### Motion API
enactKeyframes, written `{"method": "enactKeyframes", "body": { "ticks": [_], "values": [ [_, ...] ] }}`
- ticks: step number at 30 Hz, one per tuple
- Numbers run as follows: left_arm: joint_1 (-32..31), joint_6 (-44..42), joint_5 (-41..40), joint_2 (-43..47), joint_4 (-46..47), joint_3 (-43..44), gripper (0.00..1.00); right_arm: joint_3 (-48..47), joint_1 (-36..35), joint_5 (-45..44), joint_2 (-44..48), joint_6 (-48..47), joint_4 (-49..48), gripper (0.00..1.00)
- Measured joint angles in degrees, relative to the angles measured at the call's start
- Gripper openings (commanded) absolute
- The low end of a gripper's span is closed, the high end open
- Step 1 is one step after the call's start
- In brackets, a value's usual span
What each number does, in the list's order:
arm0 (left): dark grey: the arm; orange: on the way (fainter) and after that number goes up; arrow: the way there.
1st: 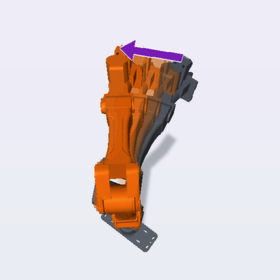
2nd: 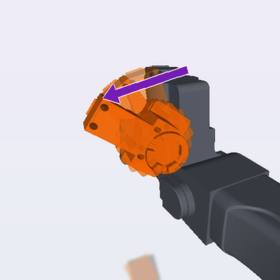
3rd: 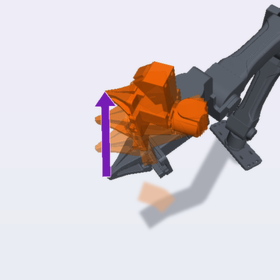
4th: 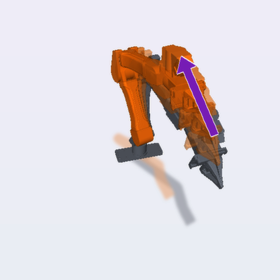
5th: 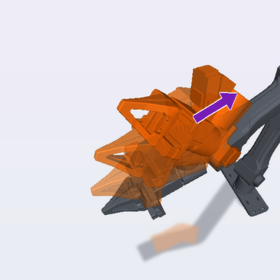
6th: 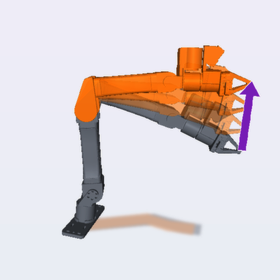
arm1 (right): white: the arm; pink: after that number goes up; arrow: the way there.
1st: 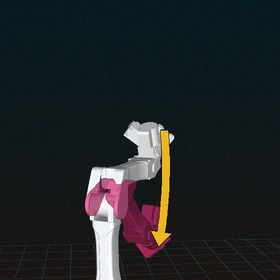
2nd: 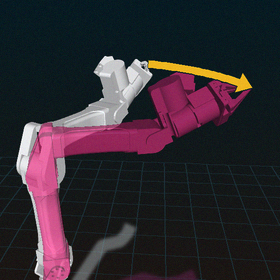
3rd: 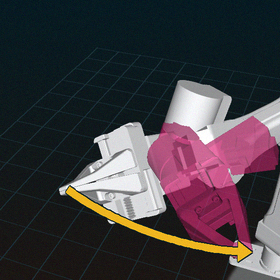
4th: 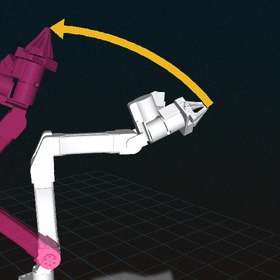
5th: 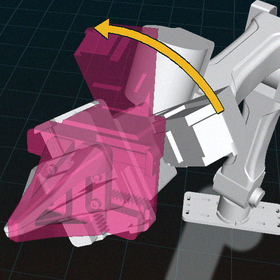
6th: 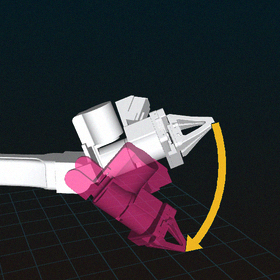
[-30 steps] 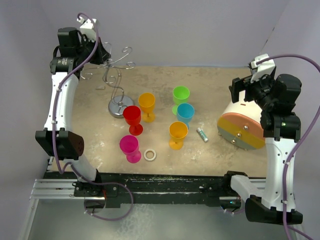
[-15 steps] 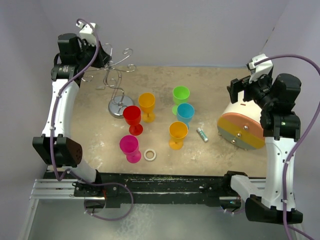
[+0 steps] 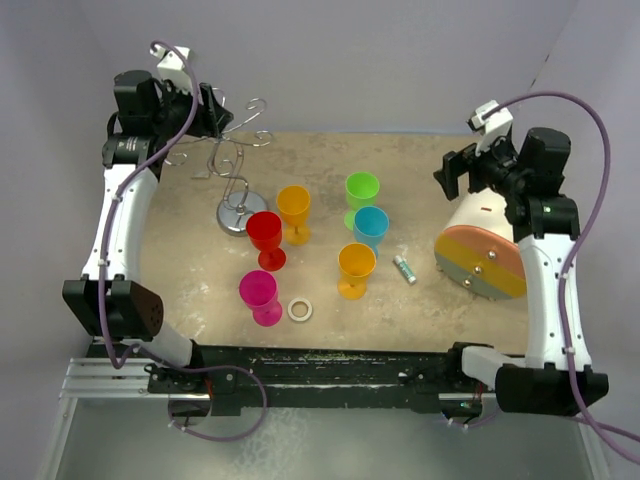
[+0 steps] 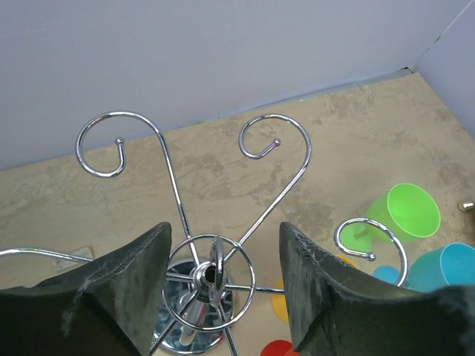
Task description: Place the wine glass upside down on the wine glass rack
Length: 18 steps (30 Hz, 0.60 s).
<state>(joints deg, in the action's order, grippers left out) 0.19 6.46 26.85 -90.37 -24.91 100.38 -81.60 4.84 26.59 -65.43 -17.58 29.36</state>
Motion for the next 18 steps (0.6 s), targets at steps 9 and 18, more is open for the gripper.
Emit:
{"method": "enactKeyframes", "body": {
  "ticks": [9, 18],
  "values": [
    [0.0, -6.1, -2.3, 5.5, -0.8, 0.0, 0.99, -0.2, -5.2, 2.5, -9.6, 0.9, -4.2, 0.95],
    [0.0, -18.4, -7.0, 17.6, -3.6, -4.9, 0.99, -11.6, -17.4, -6.7, -27.5, 3.0, -2.3, 0.76]
  ]
}}
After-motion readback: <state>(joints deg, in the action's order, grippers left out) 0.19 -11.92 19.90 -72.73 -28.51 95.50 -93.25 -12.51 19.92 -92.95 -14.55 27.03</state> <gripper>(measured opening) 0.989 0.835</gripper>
